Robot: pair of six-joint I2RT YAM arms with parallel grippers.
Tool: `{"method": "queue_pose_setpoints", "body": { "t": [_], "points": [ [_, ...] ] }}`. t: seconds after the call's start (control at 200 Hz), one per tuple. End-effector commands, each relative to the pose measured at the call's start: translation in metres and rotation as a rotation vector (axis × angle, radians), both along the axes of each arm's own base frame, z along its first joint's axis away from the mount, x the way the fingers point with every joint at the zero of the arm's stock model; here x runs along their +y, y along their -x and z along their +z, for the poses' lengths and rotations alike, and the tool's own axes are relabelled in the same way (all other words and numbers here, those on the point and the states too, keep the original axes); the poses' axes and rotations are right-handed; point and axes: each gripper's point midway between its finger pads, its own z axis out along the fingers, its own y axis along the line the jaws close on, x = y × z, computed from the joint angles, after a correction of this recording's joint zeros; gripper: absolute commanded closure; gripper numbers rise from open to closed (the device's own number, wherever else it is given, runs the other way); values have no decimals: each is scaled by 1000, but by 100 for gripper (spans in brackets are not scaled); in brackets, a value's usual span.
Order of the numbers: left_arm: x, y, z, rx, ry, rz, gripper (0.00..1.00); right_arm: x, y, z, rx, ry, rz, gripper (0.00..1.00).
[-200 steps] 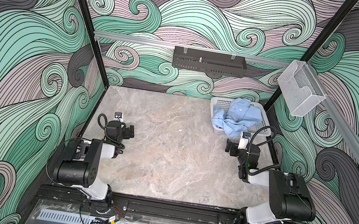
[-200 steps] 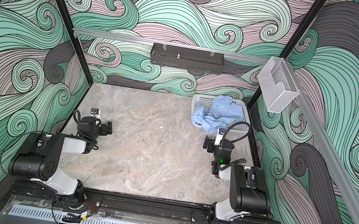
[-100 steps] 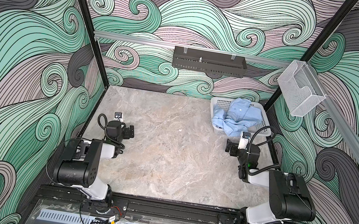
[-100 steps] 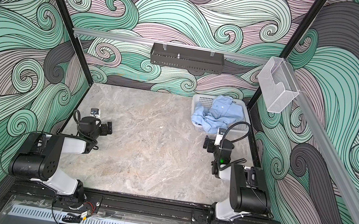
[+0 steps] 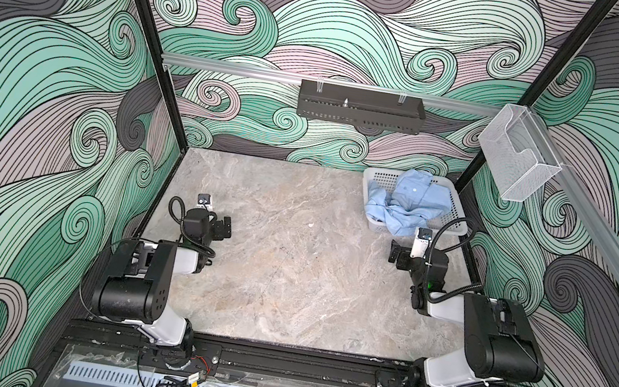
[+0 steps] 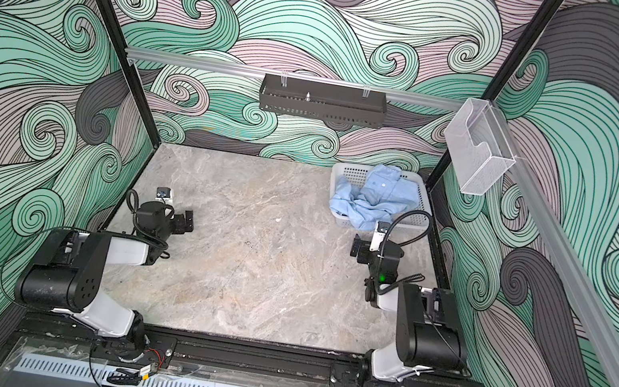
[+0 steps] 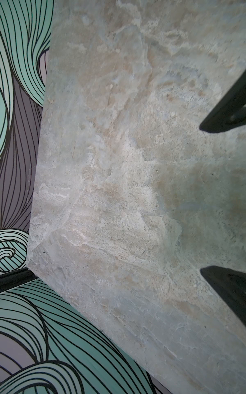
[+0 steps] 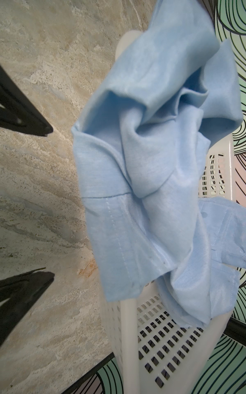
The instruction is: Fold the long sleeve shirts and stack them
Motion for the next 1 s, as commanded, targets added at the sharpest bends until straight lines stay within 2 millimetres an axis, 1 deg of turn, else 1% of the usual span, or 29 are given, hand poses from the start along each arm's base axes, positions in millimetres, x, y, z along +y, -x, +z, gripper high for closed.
{"method": "queue_pose_setpoints", "body": {
  "t": [0.0, 0.05, 0.1, 0.155, 0.17, 0.185, 0.19, 0.205, 0.235, 0.24, 0.255, 0.285, 0.365, 0.43, 0.44, 0.475, 0.48, 0.545, 0.575, 0.595, 0.6, 0.65, 0.67, 0.751, 0.796, 0.816, 0.851, 0.871, 0.996],
  "points": [
    [2, -7, 13, -32, -6, -1, 1, -1, -3, 7, -15, 11, -7, 1],
    [2, -7, 14, -38, -7, -3, 1, -2, -2, 12, -41, 15, -19, 2],
    [3, -8, 20, -51, -15, -1, 2, -10, 2, 28, -77, 49, -90, 1],
    [7, -9, 36, -58, -32, 28, 6, -16, 7, 45, -55, 67, -148, 1],
    [10, -10, 41, -51, -33, 48, 8, -19, 8, 51, -47, 66, -164, 1],
    [13, -9, 41, -17, -28, 70, 10, -23, 9, 56, -36, 62, -193, 1],
    [14, -9, 47, -23, -26, 79, 11, -24, 9, 58, -34, 54, -208, 1],
    [18, -7, 55, -5, -18, 114, 13, -31, 10, 65, -27, 26, -260, 1],
    [30, -2, 62, 55, 25, 224, 17, -41, 13, 75, 0, -37, -344, 1],
    [33, -3, 67, 47, 34, 247, 18, -42, 13, 76, 9, -47, -353, 1],
    [38, 0, 69, 80, 64, 304, 19, -43, 15, 77, 35, -70, -368, 1],
    [41, 0, 81, 104, 96, 351, 23, -42, 13, 88, 57, -104, -375, 1],
    [26, -10, 107, 114, 194, 318, 29, -35, 9, 112, 100, -132, -394, 1],
    [7, -17, 124, 110, 275, 241, 29, -36, 6, 128, 143, -156, -431, 1],
    [5, -18, 128, 106, 285, 231, 29, -37, 7, 127, 159, -154, -440, 1],
    [-4, -18, 133, 114, 312, 202, 29, -39, 4, 136, 188, -165, -461, 1],
    [-6, -18, 134, 114, 315, 197, 28, -39, 5, 134, 203, -164, -463, 1],
    [-23, -19, 138, 150, 341, 143, 25, -38, -1, 141, 277, -184, -465, 1],
    [-31, -18, 138, 181, 331, 127, 22, -36, -6, 139, 323, -197, -460, 1],
    [-35, -17, 138, 203, 320, 120, 20, -36, -9, 142, 337, -215, -457, 1],
    [-36, -18, 138, 206, 317, 117, 20, -36, -9, 139, 352, -216, -457, 1],
    [-49, -16, 140, 249, 292, 82, 17, -36, -19, 135, 416, -253, -459, 1],
    [-53, -18, 130, 289, 283, 80, 15, -36, -23, 132, 438, -264, -459, 1],
    [-70, -16, 121, 348, 270, 51, 9, -40, -40, 121, 506, -296, -470, 1],
    [-79, -16, 117, 362, 263, 31, 5, -43, -50, 111, 546, -323, -476, 1],
    [-83, -16, 115, 369, 260, 21, 4, -45, -53, 103, 573, -329, -482, 1],
    [-89, -16, 112, 379, 258, 6, 2, -47, -60, 97, 597, -336, -488, 1],
    [-92, -16, 110, 386, 257, 0, 1, -48, -63, 89, 624, -337, -494, 1],
    [-97, -14, 100, 445, 249, 8, 1, -52, -82, 60, 706, -354, -503, 1]
  ]
}}
